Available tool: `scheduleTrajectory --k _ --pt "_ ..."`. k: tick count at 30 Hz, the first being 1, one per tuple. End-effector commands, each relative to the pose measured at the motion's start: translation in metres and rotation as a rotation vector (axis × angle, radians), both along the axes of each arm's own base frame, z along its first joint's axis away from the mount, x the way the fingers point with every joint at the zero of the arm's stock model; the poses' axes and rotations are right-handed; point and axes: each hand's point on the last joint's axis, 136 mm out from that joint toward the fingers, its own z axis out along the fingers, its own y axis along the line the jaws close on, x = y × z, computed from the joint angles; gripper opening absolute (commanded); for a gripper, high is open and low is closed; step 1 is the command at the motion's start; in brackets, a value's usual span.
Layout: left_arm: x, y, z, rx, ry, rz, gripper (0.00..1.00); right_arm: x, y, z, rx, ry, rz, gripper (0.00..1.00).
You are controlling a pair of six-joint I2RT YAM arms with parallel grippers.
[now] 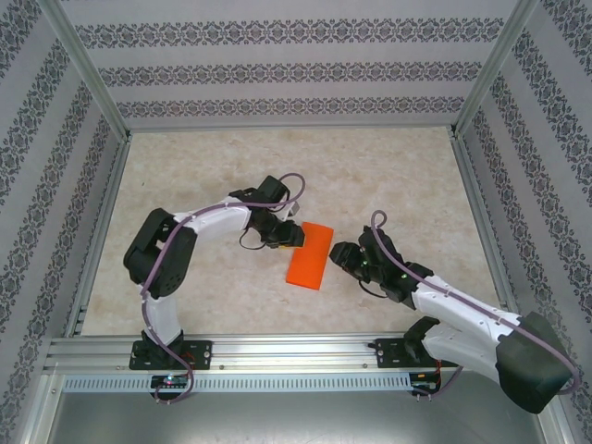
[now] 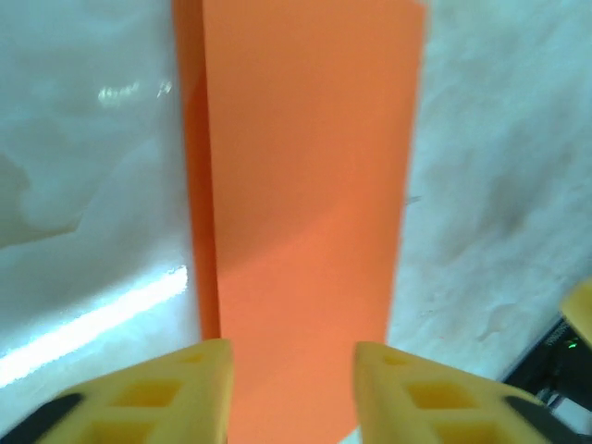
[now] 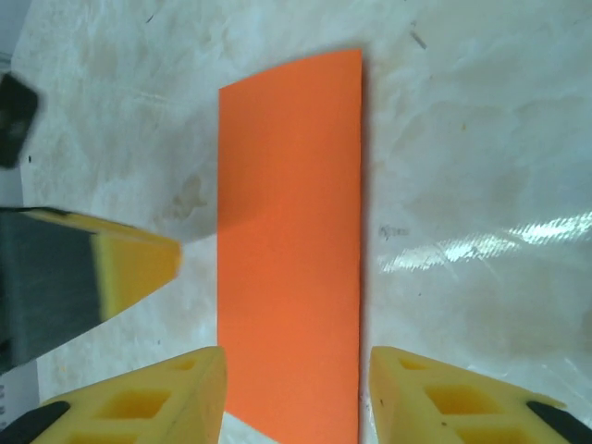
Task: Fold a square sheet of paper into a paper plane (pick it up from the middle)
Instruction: Fold the square sheet of paper in half at the center of the table, then fold the triangle a second time at the center of the table.
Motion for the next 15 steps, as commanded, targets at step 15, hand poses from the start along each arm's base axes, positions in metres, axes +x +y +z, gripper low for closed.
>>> scheduleTrajectory --k 15 --pt "-0.006 -0.003 -0.006 -0.197 0.176 0.004 0.55 0.028 0.020 -0.027 -0.084 0.095 0.004 0.48"
